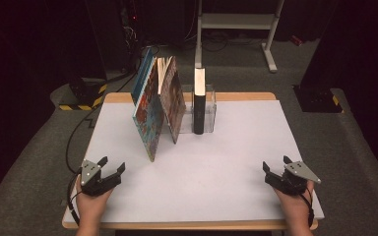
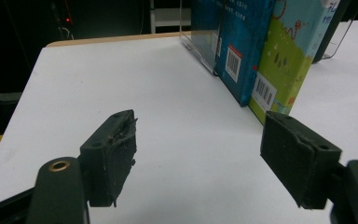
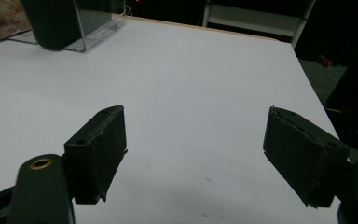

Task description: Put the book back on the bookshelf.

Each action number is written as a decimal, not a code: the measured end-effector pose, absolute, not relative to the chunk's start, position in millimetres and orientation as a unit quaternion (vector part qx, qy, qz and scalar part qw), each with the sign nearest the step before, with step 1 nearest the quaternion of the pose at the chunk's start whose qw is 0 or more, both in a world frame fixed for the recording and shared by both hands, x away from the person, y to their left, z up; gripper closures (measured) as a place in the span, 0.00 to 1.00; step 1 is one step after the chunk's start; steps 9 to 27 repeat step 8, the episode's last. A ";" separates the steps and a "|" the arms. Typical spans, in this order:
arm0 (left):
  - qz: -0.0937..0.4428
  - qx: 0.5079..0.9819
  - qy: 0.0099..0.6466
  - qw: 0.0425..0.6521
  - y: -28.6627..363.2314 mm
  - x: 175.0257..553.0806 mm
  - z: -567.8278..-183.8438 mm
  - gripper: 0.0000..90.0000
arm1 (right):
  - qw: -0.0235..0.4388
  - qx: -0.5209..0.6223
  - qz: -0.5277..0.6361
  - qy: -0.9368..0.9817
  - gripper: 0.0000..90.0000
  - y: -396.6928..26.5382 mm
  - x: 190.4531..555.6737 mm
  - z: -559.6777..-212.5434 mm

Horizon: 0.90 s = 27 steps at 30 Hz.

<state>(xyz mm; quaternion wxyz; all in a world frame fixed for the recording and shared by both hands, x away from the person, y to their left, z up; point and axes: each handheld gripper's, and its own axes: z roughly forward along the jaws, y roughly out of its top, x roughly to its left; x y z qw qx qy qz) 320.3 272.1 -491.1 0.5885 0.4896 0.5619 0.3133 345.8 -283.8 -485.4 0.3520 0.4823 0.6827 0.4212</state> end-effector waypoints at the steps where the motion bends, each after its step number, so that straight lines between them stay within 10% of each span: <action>1: 0.313 0.489 0.562 0.589 272.5 320.3 -491.1 0.30 | 0.352 0.483 0.420 0.683 0.23 -283.5 345.9 -485.6; 27: 0.311 0.494 0.560 0.588 270.7 320.8 -491.3 0.29 | 0.347 0.484 0.418 0.686 0.20 -282.9 347.2 -487.2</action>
